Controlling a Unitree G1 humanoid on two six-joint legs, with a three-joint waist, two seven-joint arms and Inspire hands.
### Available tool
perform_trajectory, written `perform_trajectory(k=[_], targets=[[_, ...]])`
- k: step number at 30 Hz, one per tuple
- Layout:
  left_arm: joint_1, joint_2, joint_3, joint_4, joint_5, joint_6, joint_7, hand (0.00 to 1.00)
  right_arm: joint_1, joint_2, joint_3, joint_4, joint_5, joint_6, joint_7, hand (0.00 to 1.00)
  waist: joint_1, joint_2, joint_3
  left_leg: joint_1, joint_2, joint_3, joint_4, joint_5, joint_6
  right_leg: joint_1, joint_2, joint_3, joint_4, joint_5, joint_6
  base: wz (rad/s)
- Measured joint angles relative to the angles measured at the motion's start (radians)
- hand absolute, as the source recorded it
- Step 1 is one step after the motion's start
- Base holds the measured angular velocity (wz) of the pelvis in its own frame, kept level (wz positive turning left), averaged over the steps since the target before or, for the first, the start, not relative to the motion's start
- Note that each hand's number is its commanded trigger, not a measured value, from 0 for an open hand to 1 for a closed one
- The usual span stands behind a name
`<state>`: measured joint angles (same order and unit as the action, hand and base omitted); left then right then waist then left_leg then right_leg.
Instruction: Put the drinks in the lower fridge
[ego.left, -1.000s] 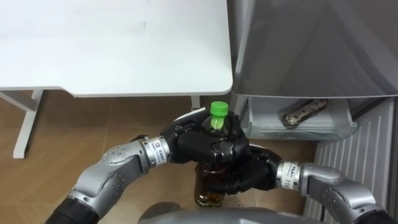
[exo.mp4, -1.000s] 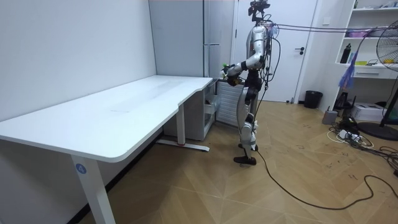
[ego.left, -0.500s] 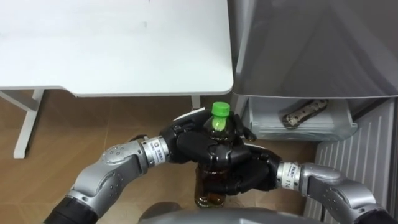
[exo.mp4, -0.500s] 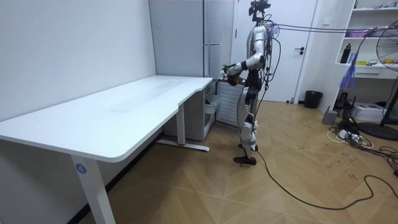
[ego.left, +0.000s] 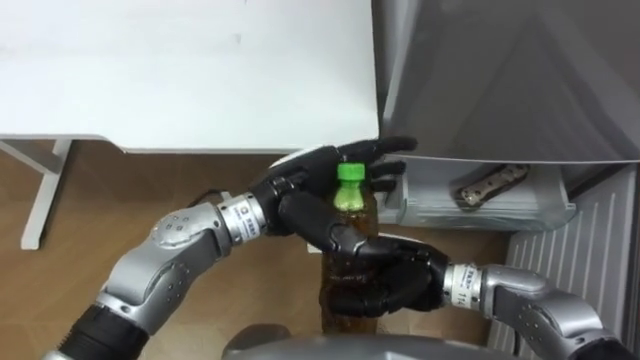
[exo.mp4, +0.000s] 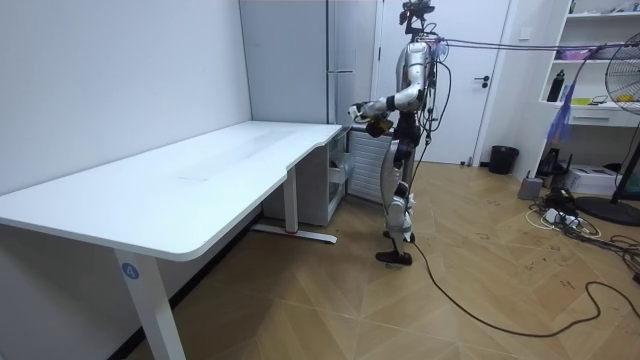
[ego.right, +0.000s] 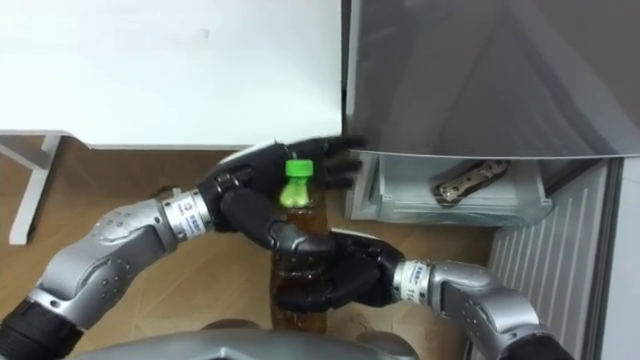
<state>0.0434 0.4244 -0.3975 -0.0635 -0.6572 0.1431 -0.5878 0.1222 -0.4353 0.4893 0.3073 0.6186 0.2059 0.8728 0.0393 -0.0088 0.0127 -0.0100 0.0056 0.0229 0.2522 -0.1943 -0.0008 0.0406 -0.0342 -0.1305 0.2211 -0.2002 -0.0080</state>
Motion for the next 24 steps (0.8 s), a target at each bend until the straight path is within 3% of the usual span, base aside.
perform_trajectory(k=[8,11,16,20,24], targets=[[0.0,-0.008,0.094,-0.178,-0.016,-0.069,0.05,0.0,0.023,-0.003,-0.008,0.003,-0.002,-0.001,0.006,1.0,0.01,0.0,-0.0003,0.005,0.0,-0.002,0.001,0.0,0.0,0.012,0.0,-0.004,-0.001,0.0,0.0,0.0],[0.0,-0.036,0.153,-0.203,-0.014,-0.1,0.07,0.0,0.043,0.002,-0.034,0.009,-0.037,-0.001,0.017,1.0,0.022,0.0,-0.0004,0.005,0.001,-0.003,0.005,0.0,0.0,0.013,-0.001,-0.007,0.001,0.0,0.0,0.0],[0.001,-0.063,0.28,-0.294,0.007,-0.128,0.173,0.0,0.078,0.001,-0.118,0.037,-0.114,-0.007,0.024,1.0,0.056,0.001,-0.0012,0.019,0.0,0.001,-0.01,0.0,0.0,0.014,-0.002,-0.008,0.001,-0.001,0.001,-0.02],[0.001,-0.064,0.363,-0.353,0.008,-0.158,0.267,0.0,0.123,0.005,-0.16,0.026,-0.113,-0.012,0.026,1.0,0.077,0.001,-0.002,0.039,0.0,-0.001,-0.017,0.0,0.0,0.032,-0.002,-0.01,-0.002,-0.003,0.001,-0.01],[0.002,-0.096,0.482,-0.389,0.109,-0.23,0.364,0.0,0.158,0.026,-0.227,0.027,-0.184,-0.04,0.036,1.0,0.098,0.004,-0.0012,0.057,-0.001,-0.002,-0.024,0.0,0.0,0.046,-0.002,-0.009,-0.008,-0.004,0.002,-0.02]])
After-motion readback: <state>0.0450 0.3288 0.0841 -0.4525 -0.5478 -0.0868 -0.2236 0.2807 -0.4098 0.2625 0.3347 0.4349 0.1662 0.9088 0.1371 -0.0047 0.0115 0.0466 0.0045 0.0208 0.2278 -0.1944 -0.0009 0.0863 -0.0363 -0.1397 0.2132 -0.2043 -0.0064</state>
